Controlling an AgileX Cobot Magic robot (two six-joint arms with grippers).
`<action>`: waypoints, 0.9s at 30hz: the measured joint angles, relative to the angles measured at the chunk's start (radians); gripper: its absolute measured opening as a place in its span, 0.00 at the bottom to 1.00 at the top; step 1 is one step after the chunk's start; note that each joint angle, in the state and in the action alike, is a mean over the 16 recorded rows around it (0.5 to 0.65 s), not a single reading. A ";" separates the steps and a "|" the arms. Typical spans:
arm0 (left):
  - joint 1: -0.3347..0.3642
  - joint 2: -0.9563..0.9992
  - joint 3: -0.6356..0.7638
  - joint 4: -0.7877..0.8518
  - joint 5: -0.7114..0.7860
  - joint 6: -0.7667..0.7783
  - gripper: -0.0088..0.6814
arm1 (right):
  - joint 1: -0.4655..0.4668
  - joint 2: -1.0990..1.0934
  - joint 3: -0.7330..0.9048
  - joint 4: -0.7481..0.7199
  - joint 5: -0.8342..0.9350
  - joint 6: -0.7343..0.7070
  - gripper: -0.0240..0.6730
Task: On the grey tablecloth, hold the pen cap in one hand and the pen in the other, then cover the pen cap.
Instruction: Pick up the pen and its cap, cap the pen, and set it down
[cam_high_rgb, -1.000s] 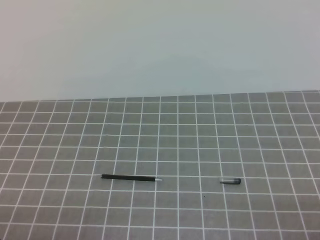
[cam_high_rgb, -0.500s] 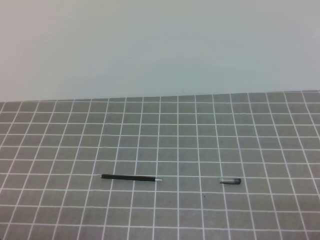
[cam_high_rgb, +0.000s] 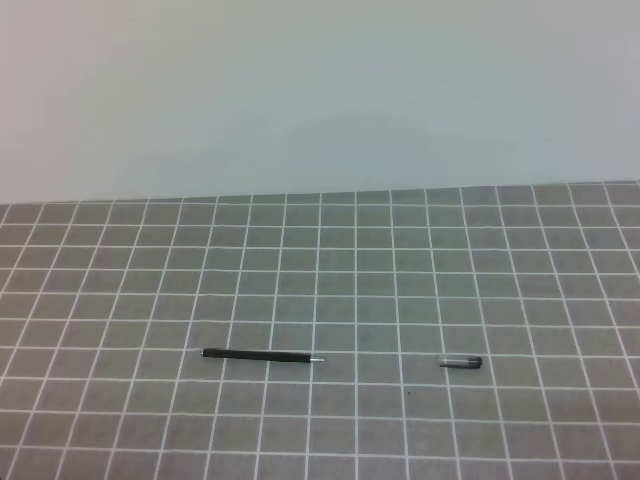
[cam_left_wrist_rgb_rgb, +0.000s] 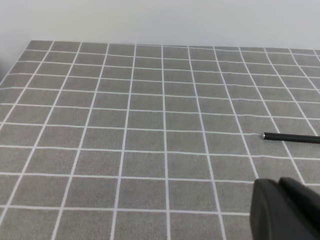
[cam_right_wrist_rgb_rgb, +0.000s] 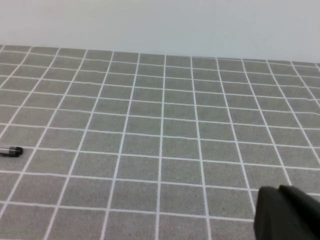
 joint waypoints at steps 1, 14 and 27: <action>0.000 0.000 0.000 0.000 0.000 0.000 0.01 | 0.000 0.000 0.000 0.000 0.000 0.000 0.03; 0.000 0.000 0.000 0.000 0.000 0.000 0.01 | 0.000 0.000 -0.002 0.000 0.000 0.000 0.03; 0.000 0.000 0.000 0.000 0.000 0.000 0.01 | 0.000 0.000 -0.002 0.000 0.000 0.000 0.03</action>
